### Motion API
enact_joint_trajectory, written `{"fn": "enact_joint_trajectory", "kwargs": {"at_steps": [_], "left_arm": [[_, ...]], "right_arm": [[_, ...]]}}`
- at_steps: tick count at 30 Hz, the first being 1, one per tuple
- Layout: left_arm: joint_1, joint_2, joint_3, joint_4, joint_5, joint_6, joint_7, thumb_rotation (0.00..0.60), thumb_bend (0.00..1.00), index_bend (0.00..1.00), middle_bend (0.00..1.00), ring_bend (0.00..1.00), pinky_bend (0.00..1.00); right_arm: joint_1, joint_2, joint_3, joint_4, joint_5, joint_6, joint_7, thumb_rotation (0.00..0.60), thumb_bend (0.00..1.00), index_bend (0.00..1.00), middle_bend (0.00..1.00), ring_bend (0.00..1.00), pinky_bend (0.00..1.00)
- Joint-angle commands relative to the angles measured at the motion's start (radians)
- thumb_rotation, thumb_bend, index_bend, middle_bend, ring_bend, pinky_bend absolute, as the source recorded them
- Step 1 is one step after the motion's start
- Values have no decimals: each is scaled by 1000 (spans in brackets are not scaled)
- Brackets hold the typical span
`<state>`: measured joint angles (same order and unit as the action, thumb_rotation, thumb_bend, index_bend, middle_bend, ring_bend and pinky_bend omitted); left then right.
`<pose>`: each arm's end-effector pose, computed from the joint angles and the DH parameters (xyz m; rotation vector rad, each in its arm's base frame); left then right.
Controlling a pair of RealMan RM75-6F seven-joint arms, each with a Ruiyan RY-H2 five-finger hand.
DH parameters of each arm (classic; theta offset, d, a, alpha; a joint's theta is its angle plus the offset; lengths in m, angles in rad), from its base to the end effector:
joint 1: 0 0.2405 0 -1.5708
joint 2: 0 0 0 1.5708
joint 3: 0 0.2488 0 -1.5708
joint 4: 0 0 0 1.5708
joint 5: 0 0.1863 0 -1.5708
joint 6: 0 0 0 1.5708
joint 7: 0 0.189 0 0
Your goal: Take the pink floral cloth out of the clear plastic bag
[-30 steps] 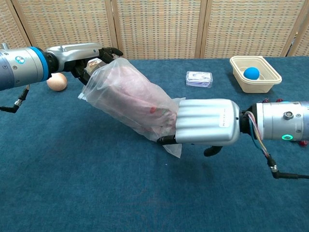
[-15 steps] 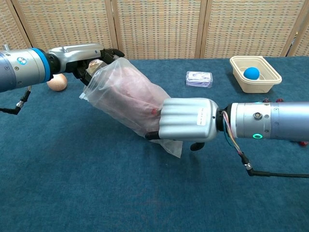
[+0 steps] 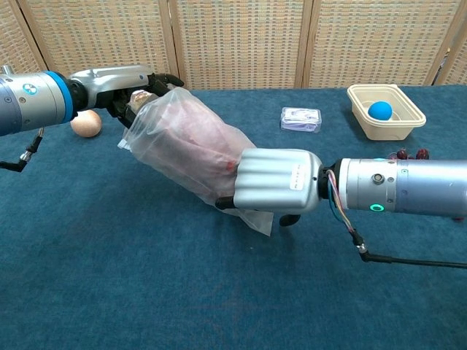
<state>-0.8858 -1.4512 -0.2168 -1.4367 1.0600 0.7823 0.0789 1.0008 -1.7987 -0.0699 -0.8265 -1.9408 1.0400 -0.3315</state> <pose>-0.1053 0.4132 0.0084 -1.8992 -1.1227 -1.0003 -0.0640 -0.3487 -0.0998 2.3815 0.4975 0.8372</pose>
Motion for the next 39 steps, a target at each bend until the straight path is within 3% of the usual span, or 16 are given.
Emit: {"fn": "enact_joint_trajectory", "kwargs": {"at_steps": [1,6,17,30,33,39], "left_arm": [[0,0,0,0,0,0,-1,600,477,640,0,0,0],[2,-1,1,2,0,0,-8,600,481,640,0,0,0],[3,-4,3,10,4,1,-18,600,485,640,0,0,0],[6,-1,3,13,7,2,-25,600,486,640,0,0,0],[6,-1,3,14,8,2,-27,600,487,640,0,0,0],[8,-1,3,19,10,-1,-35,600,487,640,0,0,0]], "right_arm": [[1,-16,-5,23,3,14,17,600,264,310,833,773,1000],[2,-31,-14,48,7,27,31,600,419,322,834,774,1000],[5,-57,-26,83,15,41,47,600,432,338,837,777,1000],[6,-76,-35,111,25,50,59,600,432,527,842,783,1000],[6,-80,-37,117,26,52,62,600,434,530,843,784,1000],[6,-92,-41,134,29,52,70,600,504,590,848,787,1000]]}}
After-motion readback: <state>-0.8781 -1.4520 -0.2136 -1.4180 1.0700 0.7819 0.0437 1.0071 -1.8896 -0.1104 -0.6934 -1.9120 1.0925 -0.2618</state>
